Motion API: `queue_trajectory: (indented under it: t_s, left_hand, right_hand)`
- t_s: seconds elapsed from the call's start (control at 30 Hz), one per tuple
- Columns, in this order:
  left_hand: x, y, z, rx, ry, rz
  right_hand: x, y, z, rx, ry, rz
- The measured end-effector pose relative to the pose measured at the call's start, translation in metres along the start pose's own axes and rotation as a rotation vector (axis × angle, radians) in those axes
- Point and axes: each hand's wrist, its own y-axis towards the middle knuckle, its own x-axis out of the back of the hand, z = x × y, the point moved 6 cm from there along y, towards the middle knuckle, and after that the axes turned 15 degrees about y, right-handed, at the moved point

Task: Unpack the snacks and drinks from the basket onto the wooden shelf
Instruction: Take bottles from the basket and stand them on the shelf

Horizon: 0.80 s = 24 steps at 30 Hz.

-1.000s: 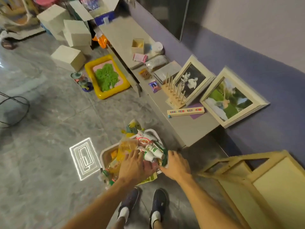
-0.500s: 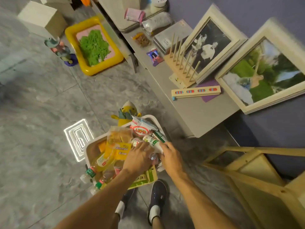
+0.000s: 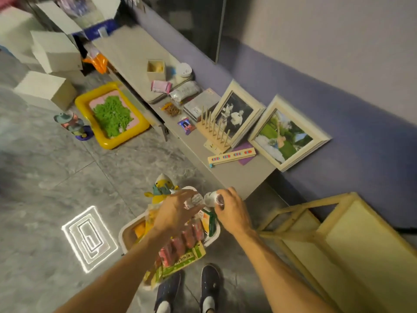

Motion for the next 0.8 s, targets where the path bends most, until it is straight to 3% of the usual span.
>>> queue_trajectory:
  t_s: [0.27, 0.4, 0.6, 0.8]
  left_hand:
    - [0.15, -0.005, -0.111, -0.185, -0.049, -0.081]
    - [0.191, -0.015, -0.177, -0.294, -0.105, 0.001]
    - [0.191, -0.017, -0.283, -0.473, -0.071, 0.124]
    - [0.141, -0.033, -0.402, -0.625, -0.041, 0.206]
  right_hand:
    - [0.153, -0.055, 0.105, -0.007, -0.016, -0.221]
    - [0.221, -0.098, 0.128, -0.043, -0.023, -0.342]
    - [0.303, -0.169, 0.116, -0.143, -0.053, -0.501]
    - [0.378, -0.253, 0.06, -0.269, -0.085, -0.656]
